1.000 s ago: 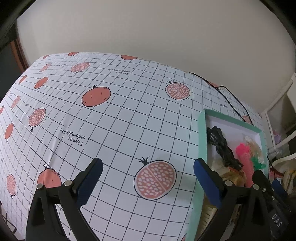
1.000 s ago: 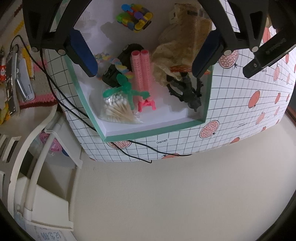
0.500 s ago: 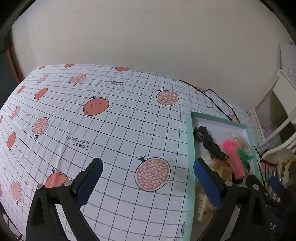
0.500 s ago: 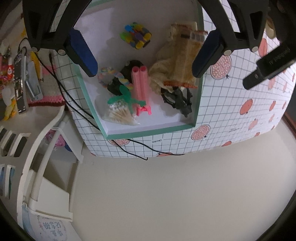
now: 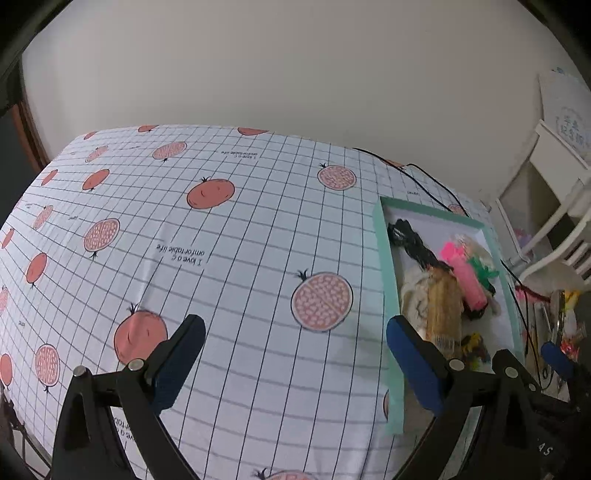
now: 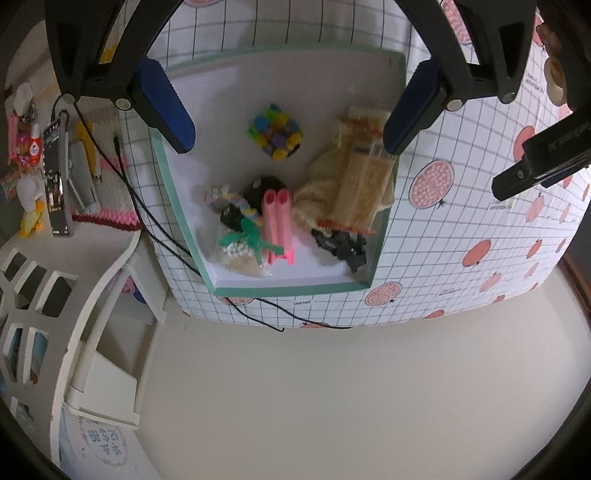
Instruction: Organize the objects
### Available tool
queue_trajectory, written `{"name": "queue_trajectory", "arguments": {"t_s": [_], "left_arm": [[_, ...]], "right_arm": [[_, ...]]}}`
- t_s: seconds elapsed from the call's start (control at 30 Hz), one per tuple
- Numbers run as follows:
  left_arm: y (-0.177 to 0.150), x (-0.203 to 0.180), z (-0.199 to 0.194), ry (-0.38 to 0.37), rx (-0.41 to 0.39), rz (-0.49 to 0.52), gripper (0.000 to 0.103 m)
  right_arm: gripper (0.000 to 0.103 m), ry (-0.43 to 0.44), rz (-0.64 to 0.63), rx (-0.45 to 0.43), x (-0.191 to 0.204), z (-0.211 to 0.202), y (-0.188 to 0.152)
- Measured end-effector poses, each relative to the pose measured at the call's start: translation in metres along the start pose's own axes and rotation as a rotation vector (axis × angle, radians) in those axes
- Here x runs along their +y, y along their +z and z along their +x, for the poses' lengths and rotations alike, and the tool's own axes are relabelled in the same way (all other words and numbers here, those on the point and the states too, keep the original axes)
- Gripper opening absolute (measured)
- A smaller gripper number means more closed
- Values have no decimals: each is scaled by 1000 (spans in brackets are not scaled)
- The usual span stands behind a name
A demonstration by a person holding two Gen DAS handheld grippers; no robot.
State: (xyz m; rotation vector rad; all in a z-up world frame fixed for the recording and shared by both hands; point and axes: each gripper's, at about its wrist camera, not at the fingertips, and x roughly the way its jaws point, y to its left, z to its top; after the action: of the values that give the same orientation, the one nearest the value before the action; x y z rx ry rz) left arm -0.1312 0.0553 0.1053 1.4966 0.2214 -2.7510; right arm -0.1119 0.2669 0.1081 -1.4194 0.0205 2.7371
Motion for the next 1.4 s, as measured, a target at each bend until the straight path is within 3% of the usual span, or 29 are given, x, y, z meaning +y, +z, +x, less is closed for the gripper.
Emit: {"name": "queue_trajectory", "arguments": {"t_s": [0.13,0.37,0.6,0.97,1.4], "left_arm": [[-14,6,-6,-11,4,19,99],[-39,22,-9,46,6,50,99],[-64,33,1,90,59,89,99],[-95,41,7,93,71,135,99],[-125,45,13,118,96,186,99]], "right_arm": [[103,15,0,-6,3,-9,-8],[103,19,-24,-6,7,-13,-26],[103,16,-49,9,7,-15,-46],[103,33,-84,9,7,-18,-72],[103,55,-91,102,7,-3,-110]]}}
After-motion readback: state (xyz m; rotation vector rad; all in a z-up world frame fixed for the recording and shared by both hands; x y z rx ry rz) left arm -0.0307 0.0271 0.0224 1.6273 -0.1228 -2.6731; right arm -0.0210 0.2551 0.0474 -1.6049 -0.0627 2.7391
